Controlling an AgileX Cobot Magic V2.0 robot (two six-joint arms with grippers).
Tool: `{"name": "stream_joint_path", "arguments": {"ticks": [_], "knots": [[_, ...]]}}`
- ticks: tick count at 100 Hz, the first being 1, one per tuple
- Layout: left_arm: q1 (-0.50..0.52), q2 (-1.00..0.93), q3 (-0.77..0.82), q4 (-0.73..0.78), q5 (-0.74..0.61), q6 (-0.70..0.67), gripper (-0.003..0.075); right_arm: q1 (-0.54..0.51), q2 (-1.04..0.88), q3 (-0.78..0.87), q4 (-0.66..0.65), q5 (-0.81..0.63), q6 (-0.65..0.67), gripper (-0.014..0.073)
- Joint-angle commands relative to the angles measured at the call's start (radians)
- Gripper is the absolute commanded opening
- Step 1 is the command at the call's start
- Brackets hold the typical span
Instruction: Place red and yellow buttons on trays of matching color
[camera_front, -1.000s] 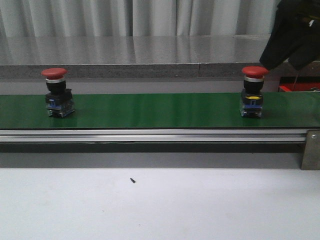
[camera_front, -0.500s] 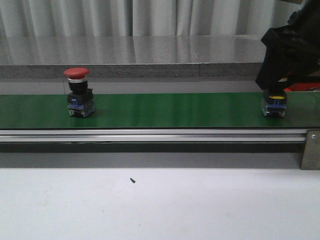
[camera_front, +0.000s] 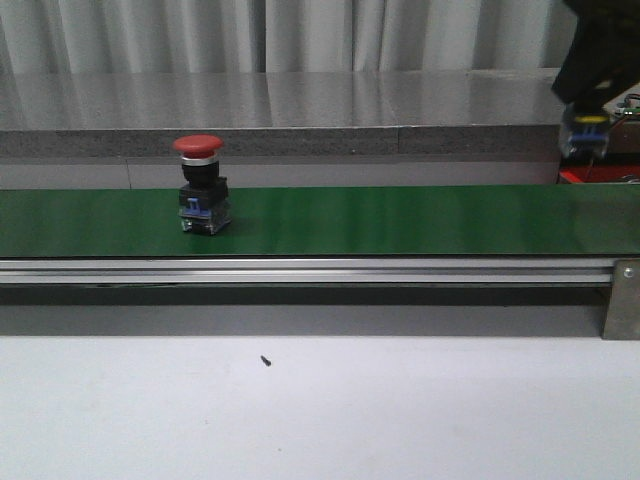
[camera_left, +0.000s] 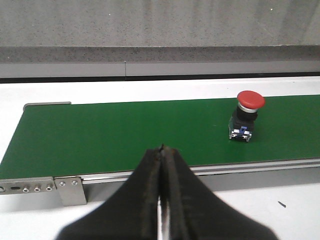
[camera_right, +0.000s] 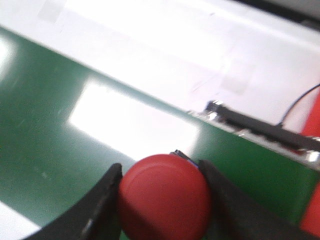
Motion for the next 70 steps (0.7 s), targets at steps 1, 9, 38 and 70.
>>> {"name": "stream_joint_path", "arguments": {"ticks": [1, 9, 38, 70], "knots": [[-0.006, 0.003, -0.025, -0.034, -0.068, 0.000, -0.0020, -0.064, -0.017, -0.100, 0.011, -0.009, 0.001, 0.0187], [-0.006, 0.003, -0.025, -0.034, -0.068, 0.000, -0.0020, -0.116, 0.021, -0.168, 0.011, 0.004, 0.001, 0.0187], [-0.006, 0.003, -0.025, -0.034, -0.068, 0.000, -0.0020, -0.218, 0.234, -0.435, 0.011, 0.005, 0.001, 0.0187], [-0.006, 0.003, -0.025, -0.034, -0.068, 0.000, -0.0020, -0.227, 0.457, -0.675, 0.010, 0.041, 0.002, 0.0184]]}}
